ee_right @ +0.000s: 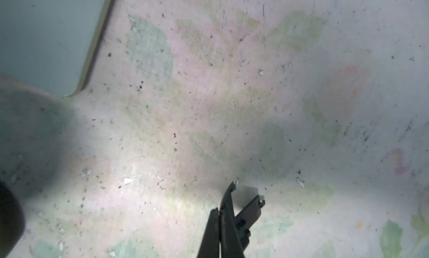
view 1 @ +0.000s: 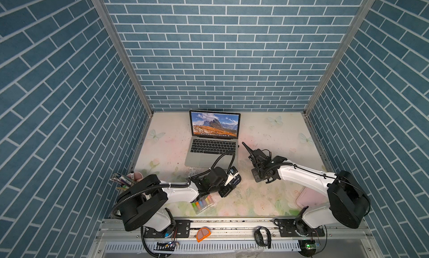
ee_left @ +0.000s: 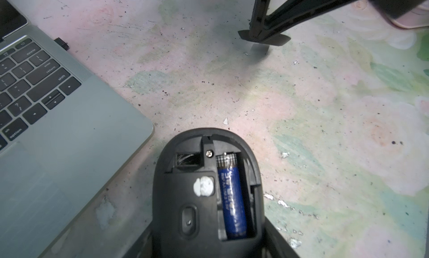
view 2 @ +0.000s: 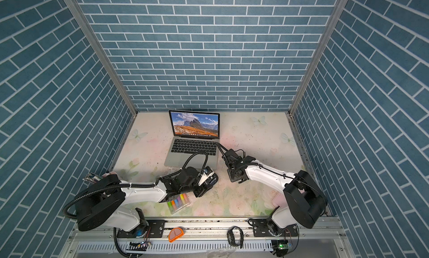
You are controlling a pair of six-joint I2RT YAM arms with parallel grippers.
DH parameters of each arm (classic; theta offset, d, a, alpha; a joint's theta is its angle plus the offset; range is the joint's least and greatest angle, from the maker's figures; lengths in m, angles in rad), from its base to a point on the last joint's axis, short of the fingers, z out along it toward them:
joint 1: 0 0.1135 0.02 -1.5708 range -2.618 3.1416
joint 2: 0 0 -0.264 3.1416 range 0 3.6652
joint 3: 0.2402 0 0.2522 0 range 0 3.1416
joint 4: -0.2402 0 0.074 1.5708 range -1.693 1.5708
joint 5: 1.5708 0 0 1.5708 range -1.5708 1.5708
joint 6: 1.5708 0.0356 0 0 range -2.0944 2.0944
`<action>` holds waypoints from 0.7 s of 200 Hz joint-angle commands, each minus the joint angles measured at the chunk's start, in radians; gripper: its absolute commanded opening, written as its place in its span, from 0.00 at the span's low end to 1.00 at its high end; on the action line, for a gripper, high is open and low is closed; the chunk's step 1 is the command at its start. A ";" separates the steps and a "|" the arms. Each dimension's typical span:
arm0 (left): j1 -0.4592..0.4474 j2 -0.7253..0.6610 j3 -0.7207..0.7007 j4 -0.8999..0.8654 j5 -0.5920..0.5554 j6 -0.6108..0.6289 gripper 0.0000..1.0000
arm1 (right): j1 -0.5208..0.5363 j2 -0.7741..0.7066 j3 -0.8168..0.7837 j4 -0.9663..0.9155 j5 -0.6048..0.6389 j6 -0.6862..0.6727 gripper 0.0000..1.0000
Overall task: Insert the wireless mouse receiver into the laptop
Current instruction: Pick up the lid from the center of the board, then close the lid on the mouse.
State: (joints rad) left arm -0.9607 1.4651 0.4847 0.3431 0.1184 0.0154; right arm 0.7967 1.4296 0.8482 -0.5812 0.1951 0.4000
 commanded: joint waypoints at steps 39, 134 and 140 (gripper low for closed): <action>-0.004 -0.046 0.073 -0.055 0.090 0.076 0.40 | -0.057 -0.226 0.084 -0.127 -0.340 -0.082 0.00; 0.019 -0.056 0.146 -0.138 0.230 0.108 0.27 | -0.166 -0.300 0.056 -0.010 -0.900 0.021 0.00; 0.020 -0.057 0.144 -0.134 0.230 0.103 0.26 | -0.171 -0.299 0.045 0.013 -0.920 0.035 0.00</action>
State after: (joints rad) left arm -0.9516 1.4158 0.6090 0.2207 0.3092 0.1177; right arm 0.6449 1.1450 0.9333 -0.6445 -0.5491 0.3691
